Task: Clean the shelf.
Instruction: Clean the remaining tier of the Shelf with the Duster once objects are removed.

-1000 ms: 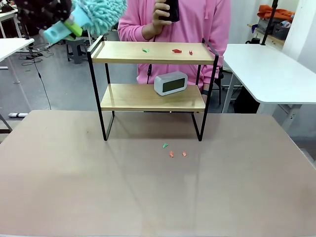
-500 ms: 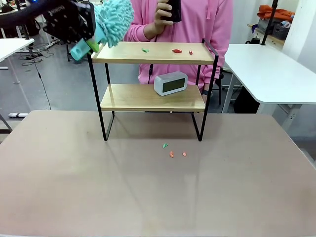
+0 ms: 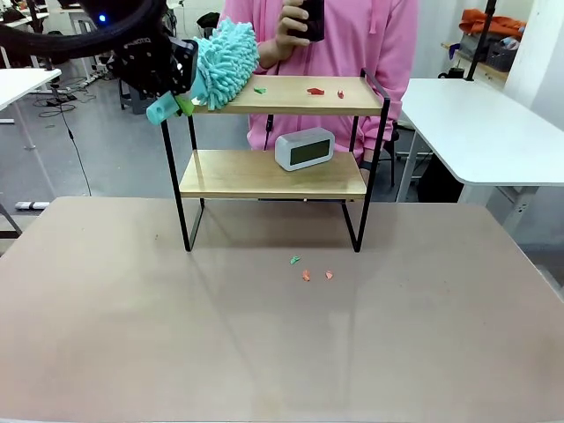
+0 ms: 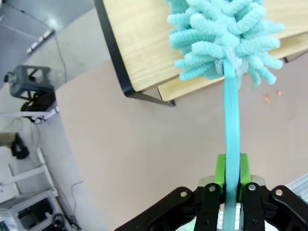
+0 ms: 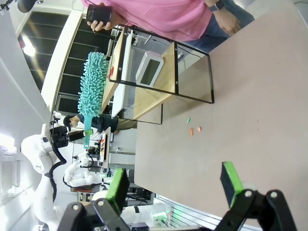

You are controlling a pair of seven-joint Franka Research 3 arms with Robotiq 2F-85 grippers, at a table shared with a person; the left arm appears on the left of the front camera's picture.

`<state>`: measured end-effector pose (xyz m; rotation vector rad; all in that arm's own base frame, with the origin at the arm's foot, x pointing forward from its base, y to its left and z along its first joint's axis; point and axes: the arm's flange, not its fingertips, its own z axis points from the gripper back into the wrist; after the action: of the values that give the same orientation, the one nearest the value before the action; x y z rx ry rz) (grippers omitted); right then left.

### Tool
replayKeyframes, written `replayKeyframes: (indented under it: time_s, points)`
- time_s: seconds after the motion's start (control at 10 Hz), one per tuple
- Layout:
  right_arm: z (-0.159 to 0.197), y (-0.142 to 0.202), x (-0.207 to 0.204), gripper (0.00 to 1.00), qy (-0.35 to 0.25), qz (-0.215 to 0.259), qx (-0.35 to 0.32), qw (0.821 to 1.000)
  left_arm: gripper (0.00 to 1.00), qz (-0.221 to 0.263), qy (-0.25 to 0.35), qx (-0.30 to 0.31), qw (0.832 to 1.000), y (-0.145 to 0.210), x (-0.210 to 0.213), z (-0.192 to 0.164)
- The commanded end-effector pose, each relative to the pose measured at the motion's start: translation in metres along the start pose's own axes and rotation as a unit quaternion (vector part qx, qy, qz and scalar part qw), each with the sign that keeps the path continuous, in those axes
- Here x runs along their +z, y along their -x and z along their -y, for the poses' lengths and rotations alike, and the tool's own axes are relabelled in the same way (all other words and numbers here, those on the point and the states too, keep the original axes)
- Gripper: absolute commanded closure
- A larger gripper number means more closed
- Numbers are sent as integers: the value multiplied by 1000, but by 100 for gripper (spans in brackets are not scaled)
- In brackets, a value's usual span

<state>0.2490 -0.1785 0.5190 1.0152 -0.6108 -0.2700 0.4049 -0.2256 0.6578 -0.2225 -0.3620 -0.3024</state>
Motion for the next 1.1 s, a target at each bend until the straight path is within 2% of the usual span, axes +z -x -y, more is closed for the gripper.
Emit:
replayKeyframes:
  time_s: [0.0,0.1,0.2,0.6,0.8,1.0]
  points:
    - [-1,-2,-1,0,-12,5,12,1000,87,-33,-23,-25,999,-11,8,13]
    - [-1,-2,-1,0,-12,5,12,1000,87,-83,-1,-51,995,-13,8,18]
    - [-1,-2,-1,0,-12,5,12,1000,87,-80,-22,-62,995,-16,7,21]
    - [-1,-2,-1,0,-12,5,12,1000,87,-124,3,-157,980,-13,15,41]
    - [-1,-2,-1,0,-12,5,12,1000,87,-113,-1,-190,975,-10,14,52]
    - [-1,-2,-1,0,-12,5,12,1000,87,-111,2,-196,974,-9,12,61]
